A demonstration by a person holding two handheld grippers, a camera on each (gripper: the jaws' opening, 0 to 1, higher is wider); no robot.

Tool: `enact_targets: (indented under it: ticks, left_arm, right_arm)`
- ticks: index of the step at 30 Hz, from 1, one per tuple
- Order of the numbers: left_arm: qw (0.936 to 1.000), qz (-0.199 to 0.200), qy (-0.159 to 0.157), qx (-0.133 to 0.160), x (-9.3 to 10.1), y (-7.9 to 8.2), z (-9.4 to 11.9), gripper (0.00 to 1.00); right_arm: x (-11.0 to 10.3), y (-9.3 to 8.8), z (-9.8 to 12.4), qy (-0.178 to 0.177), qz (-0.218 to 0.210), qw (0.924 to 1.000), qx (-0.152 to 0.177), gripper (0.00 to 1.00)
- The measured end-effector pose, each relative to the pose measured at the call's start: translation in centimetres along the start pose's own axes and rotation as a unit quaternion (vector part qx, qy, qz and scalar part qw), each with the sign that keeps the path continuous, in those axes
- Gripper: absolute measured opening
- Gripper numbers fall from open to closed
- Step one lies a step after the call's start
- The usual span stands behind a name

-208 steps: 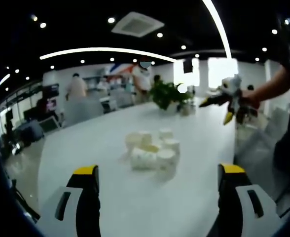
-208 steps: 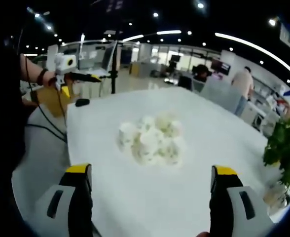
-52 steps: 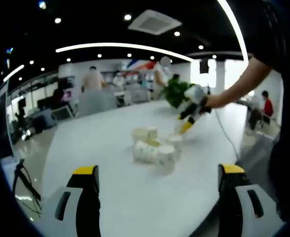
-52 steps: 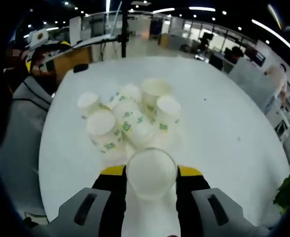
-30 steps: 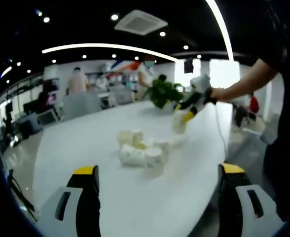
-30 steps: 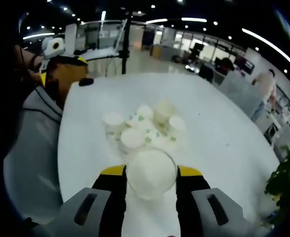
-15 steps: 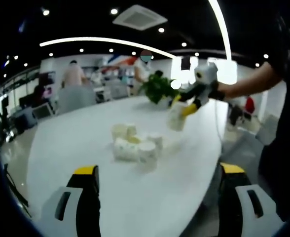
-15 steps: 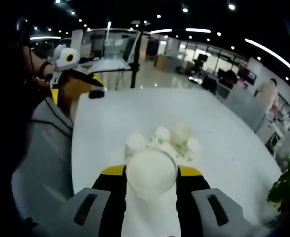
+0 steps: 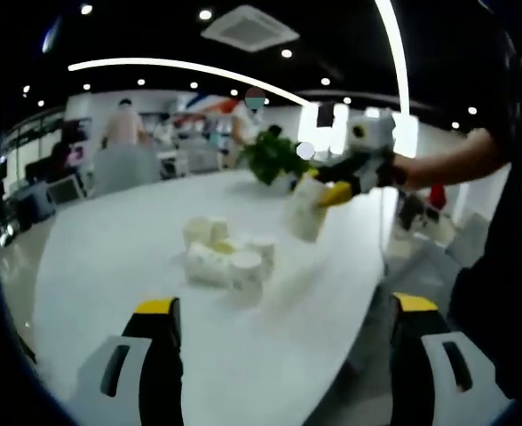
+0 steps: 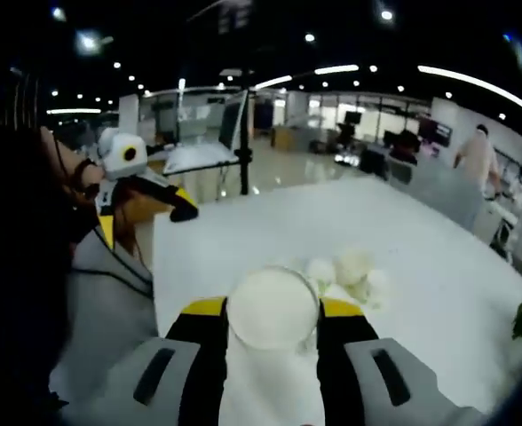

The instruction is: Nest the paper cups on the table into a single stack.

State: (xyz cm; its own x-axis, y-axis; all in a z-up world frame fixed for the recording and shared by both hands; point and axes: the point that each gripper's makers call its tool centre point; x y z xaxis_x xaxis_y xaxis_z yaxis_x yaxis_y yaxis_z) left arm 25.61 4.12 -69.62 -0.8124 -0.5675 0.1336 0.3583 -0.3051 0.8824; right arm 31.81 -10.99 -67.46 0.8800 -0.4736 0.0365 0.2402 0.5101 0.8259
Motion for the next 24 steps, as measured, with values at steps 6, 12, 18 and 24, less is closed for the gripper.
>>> enact_targets:
  ticks: [6,12,18,24]
  left_arm:
    - [0.9998,-0.003,-0.019,-0.011,1.2,-0.3,-0.4,0.91]
    - [0.9996,0.003,-0.028,-0.004,2.0,0.0,-0.5,0.9]
    - [0.9986,0.003,-0.054,0.002,3.7,0.1,-0.8,0.85]
    - [0.9976,0.008,-0.069,-0.003,4.3,0.1,-1.1,0.82]
  right_arm:
    - [-2.7,0.3,-0.6,0.027,-0.011,0.9995,0.013,0.35]
    - [-4.1,0.5,-0.7,0.039,-0.02,0.9988,0.022,0.35]
    - [-5.1,1.0,-0.9,0.046,-0.029,0.998,0.033,0.35]
    - [-6.3,2.5,-1.3,0.062,-0.043,0.9954,0.059,0.35]
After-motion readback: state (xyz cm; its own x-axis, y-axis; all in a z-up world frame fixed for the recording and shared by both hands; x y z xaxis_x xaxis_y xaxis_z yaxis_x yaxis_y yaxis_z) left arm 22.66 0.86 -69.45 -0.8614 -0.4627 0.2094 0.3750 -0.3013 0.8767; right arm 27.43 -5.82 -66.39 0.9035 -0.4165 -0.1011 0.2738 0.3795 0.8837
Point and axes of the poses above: the point that each gripper's makers call its tool centre point, and the gripper's own axes: z roughly backward along the fingers, x roughly to its right, y roughly out of its top, and after that the axes turned 6 degrees about -x, right-handed
